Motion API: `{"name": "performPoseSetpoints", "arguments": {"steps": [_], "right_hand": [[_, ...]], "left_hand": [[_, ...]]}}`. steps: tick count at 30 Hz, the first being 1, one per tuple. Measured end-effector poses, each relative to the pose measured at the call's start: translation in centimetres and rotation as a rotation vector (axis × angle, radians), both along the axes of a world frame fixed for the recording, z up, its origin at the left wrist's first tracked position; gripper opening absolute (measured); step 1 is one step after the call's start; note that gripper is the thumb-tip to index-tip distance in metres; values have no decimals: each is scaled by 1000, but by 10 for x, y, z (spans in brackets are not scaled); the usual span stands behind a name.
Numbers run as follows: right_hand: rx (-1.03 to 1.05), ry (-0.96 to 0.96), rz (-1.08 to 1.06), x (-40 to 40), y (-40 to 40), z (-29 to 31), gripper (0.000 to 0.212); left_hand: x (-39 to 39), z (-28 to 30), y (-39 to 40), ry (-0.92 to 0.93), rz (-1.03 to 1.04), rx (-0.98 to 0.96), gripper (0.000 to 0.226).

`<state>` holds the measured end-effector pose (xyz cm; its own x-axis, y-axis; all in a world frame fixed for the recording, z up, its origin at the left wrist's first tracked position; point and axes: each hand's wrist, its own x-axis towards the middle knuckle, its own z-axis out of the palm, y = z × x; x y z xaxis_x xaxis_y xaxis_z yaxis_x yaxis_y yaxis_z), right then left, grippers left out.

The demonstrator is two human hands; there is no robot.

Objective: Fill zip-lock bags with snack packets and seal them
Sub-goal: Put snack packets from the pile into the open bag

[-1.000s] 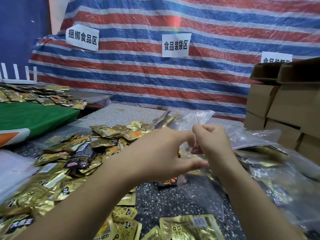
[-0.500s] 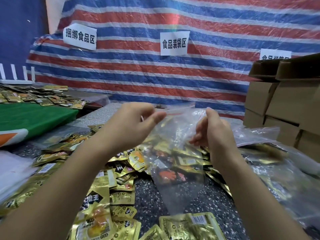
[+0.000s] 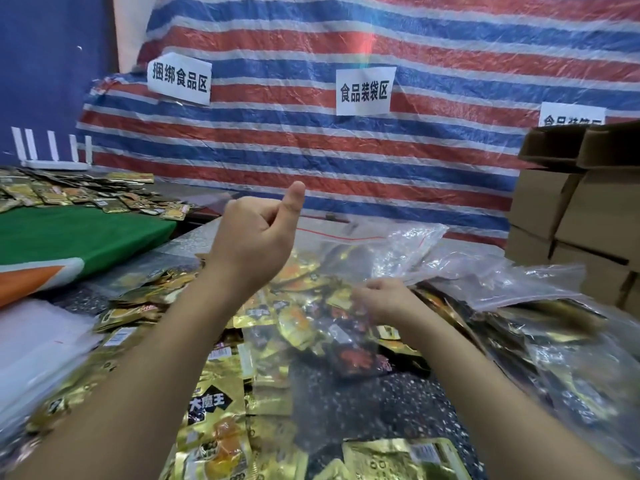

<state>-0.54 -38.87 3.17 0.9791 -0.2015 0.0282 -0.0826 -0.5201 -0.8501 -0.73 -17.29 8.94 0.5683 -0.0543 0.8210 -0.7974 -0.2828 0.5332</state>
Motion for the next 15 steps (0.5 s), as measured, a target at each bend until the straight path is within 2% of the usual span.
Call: {"name": "performPoseSetpoints", "arguments": {"steps": [3, 6, 8, 11, 15], "right_hand": [[-184, 88, 156, 28, 21, -6, 23], [-409, 177, 286, 51, 44, -15, 36], [-476, 203, 377, 60, 55, -20, 35], [-478, 197, 418, 65, 61, -25, 28], [-284, 254, 399, 68, 54, -31, 33]], "left_hand": [[3, -2, 0, -40, -5, 22, 70], [5, -1, 3, -67, 10, 41, 70], [8, -1, 6, -76, 24, 42, 70], [9, 0, 9, -96, 35, 44, 70], [7, 3, 9, -109, 31, 37, 69]]}}
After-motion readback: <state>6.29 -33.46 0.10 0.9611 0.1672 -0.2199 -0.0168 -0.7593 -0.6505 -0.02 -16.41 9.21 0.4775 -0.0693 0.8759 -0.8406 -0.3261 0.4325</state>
